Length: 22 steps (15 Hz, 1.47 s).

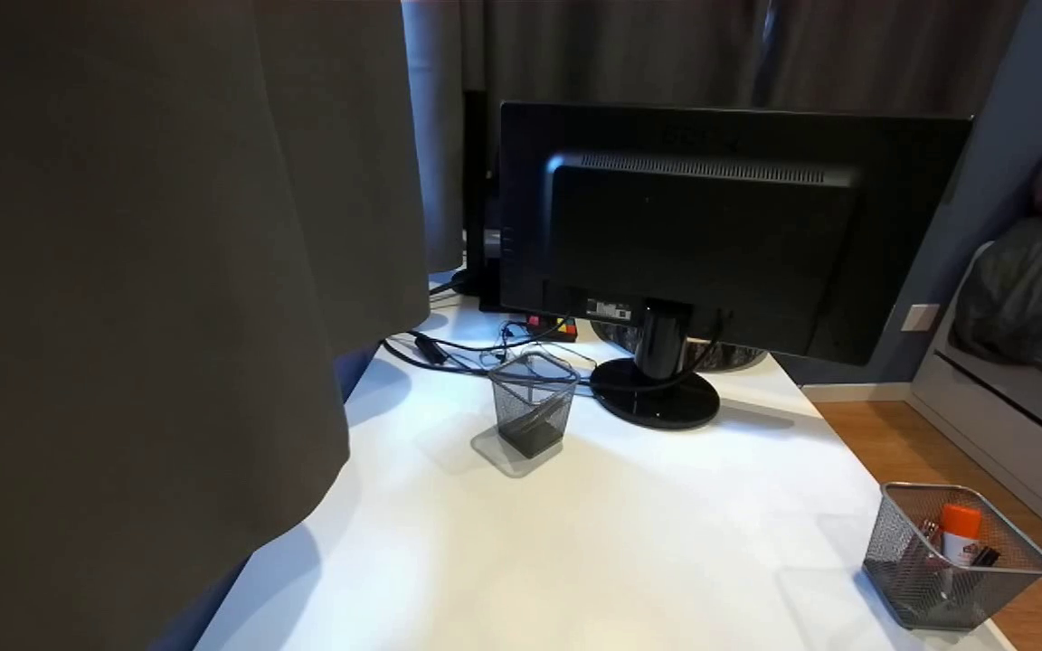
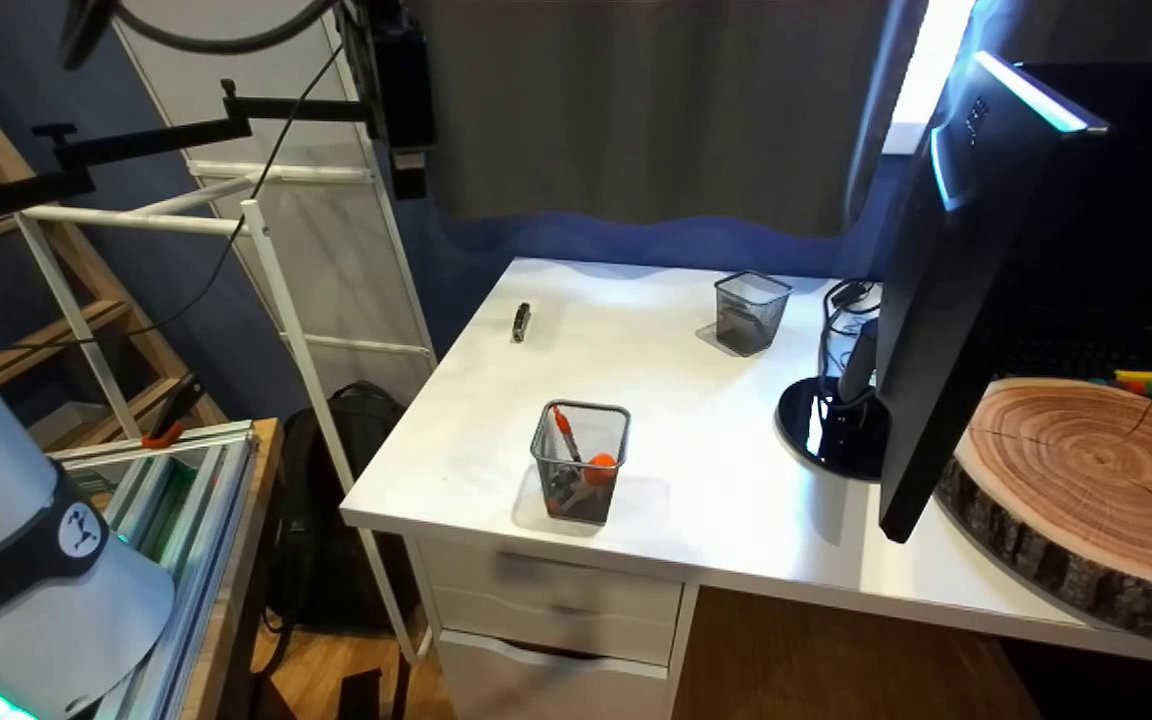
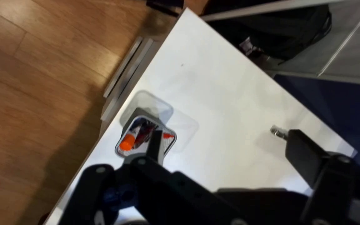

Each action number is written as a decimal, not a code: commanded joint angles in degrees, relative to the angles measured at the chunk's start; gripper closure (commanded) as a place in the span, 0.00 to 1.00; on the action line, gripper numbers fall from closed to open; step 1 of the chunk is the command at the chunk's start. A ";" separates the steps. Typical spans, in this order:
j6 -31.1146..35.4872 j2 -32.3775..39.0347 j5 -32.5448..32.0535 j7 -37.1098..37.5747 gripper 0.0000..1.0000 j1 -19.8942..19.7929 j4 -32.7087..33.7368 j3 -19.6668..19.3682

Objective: Move the empty pens and pencils desktop storage organiser to the left

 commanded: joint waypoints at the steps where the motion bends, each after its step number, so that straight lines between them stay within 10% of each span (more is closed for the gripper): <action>1: 8.74 6.23 -4.85 0.43 0.00 -3.17 6.20 2.69; 9: 9.48 30.31 -23.40 -1.11 0.00 -2.41 32.02 10.43; 10: 12.55 23.12 -20.17 -0.02 0.00 -1.83 23.91 8.72; 22: 12.48 24.24 -20.47 0.13 0.00 -1.76 24.77 8.61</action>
